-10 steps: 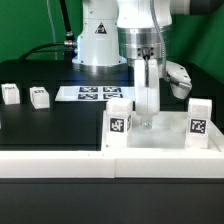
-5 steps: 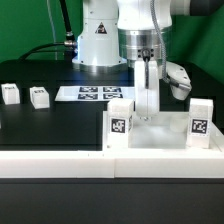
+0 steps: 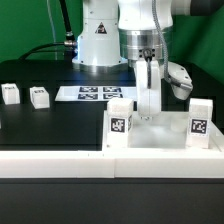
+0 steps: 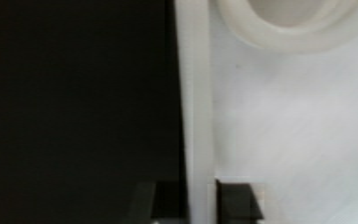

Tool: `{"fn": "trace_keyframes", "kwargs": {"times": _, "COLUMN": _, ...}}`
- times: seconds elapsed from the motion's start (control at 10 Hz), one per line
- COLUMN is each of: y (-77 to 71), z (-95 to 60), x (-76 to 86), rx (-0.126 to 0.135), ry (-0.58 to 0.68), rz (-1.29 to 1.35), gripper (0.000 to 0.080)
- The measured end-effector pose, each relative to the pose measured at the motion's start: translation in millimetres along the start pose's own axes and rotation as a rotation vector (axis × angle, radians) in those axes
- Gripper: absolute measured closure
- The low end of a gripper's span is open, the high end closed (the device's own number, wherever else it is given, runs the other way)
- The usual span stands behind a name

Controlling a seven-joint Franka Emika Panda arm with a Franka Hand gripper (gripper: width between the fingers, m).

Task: Assemble square table

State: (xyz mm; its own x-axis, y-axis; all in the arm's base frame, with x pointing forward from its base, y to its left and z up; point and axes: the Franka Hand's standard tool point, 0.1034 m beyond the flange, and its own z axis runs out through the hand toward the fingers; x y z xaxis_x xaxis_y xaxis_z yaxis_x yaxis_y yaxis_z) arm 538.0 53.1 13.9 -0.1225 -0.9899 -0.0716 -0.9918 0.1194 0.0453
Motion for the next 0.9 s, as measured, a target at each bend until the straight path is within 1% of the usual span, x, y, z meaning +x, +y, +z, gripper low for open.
{"fn": "trace_keyframes", "kwargs": {"times": 0.3, "y": 0.0, "z": 0.0, "x": 0.0, "rx": 0.000, "ry": 0.000, "rz": -0.001, "gripper": 0.0732}}
{"fn": "trace_keyframes", "kwargs": {"times": 0.4, "y": -0.9, "z": -1.3, "x": 3.8, "rx": 0.019, "ry": 0.005, "rz": -0.050, "gripper": 0.0732}}
{"fn": "trace_keyframes", "kwargs": {"times": 0.5, "y": 2.6, "z": -4.1, "x": 17.1, "rx": 0.056, "ry": 0.021, "rz": -0.115, "gripper": 0.0733}}
{"fn": "trace_keyframes", "kwargs": {"times": 0.6, "y": 13.5, "z": -6.8, "x": 28.4, "rx": 0.050, "ry": 0.024, "rz": -0.185, "gripper": 0.0736}}
{"fn": "trace_keyframes", "kwargs": {"times": 0.7, "y": 19.2, "z": -11.1, "x": 38.5, "rx": 0.050, "ry": 0.026, "rz": -0.237, "gripper": 0.0736}}
{"fn": "trace_keyframes", "kwargs": {"times": 0.8, "y": 25.3, "z": -17.1, "x": 58.4, "rx": 0.059, "ry": 0.037, "rz": -0.355, "gripper": 0.0737}}
{"fn": "trace_keyframes", "kwargs": {"times": 0.9, "y": 27.9, "z": -19.7, "x": 78.6, "rx": 0.071, "ry": 0.063, "rz": -0.516, "gripper": 0.0737}}
